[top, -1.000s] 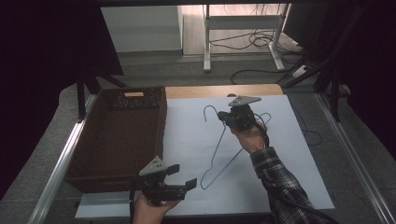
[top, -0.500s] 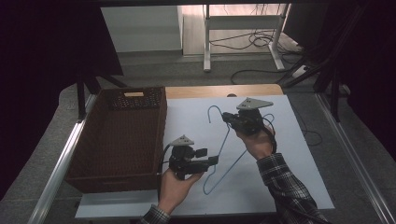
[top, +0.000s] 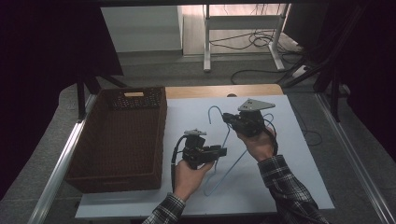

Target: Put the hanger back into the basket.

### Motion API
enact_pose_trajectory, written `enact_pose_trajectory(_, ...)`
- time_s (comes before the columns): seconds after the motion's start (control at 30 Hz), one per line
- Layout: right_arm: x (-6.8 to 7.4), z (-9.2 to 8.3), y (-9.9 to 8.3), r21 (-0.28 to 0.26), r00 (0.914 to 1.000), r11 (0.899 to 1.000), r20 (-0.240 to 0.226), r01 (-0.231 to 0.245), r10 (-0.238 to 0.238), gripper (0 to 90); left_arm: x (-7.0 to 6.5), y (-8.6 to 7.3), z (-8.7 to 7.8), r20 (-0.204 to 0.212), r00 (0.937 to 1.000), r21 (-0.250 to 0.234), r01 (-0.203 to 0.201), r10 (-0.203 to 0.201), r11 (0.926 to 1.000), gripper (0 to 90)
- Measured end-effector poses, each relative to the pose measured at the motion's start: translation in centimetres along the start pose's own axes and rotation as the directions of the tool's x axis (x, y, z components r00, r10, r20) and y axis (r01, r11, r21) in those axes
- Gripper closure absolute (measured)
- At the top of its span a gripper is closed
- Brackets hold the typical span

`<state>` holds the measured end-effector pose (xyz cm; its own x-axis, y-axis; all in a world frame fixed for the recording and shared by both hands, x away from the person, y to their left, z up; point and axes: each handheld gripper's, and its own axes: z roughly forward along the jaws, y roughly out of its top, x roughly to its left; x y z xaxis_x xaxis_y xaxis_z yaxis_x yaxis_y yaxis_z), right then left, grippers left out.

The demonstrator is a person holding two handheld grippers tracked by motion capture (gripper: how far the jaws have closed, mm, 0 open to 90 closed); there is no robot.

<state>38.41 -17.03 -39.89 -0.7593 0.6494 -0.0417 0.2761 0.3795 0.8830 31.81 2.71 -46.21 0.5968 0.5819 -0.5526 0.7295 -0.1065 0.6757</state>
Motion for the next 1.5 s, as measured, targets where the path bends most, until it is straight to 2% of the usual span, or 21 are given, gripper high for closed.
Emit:
enact_pose_trajectory(0.13,0.0,0.0,0.0,-0.001,1.0,1.0,0.0,0.001,-0.001,85.9,0.2,0.0,0.0,0.004,0.9998,-0.004,0.021,-0.021,0.9998,83.2)
enact_pose_trajectory(0.2,0.1,-0.1,0.0,-0.004,1.0,1.0,-0.001,0.001,-0.001,85.9,0.4,0.0,0.0,0.009,0.9991,-0.002,0.042,-0.042,0.9991,85.0)
enact_pose_trajectory(0.27,0.1,-0.1,0.0,-0.009,1.0,1.0,-0.002,0.003,-0.003,85.8,0.9,-0.1,-0.1,0.032,0.997,-0.008,0.071,-0.071,0.9974,86.8)
enact_pose_trajectory(0.33,0.1,-0.2,0.1,-0.015,1.0,1.0,-0.006,-0.001,0.001,85.8,1.3,-0.2,-0.1,0.052,0.9953,-0.02,0.083,-0.082,0.9963,87.4)
enact_pose_trajectory(0.7,-0.2,-0.7,0.4,-0.044,0.9994,0.999,-0.032,-0.016,0.015,85.2,1.3,-0.1,-0.6,0.038,0.998,-0.041,0.052,-0.05,0.9978,88.0)
enact_pose_trajectory(0.87,-0.4,-1.0,0.5,-0.046,0.9994,0.999,-0.032,-0.011,0.009,83.5,1.1,0.3,-1.2,-0.002,0.9996,-0.032,0.028,-0.028,0.9991,88.1)
enact_pose_trajectory(1.07,-0.3,-1.4,0.0,-0.051,0.9997,0.999,-0.022,0.011,-0.012,62.1,0.9,1.0,-2.1,-0.05,0.9987,-0.039,-0.009,0.007,0.9992,88.1)
enact_pose_trajectory(1.2,-0.1,-1.8,-0.2,-0.058,0.9996,0.998,-0.014,0.025,-0.026,55.2,0.7,1.4,-2.7,-0.09,0.9955,-0.035,-0.034,0.031,0.9988,88.1)
enact_pose_trajectory(1.37,-0.1,-2.6,-0.3,-0.063,0.9994,0.998,-0.016,0.028,-0.029,51.0,0.5,1.7,-3.2,-0.145,0.9868,-0.025,-0.077,0.073,0.9967,88.1)
enact_pose_trajectory(1.5,0.0,-3.3,-0.5,-0.054,0.9991,0.998,-0.025,0.033,-0.035,49.4,0.2,1.9,-3.6,-0.192,0.9752,-0.018,-0.116,0.111,0.9931,88.0)
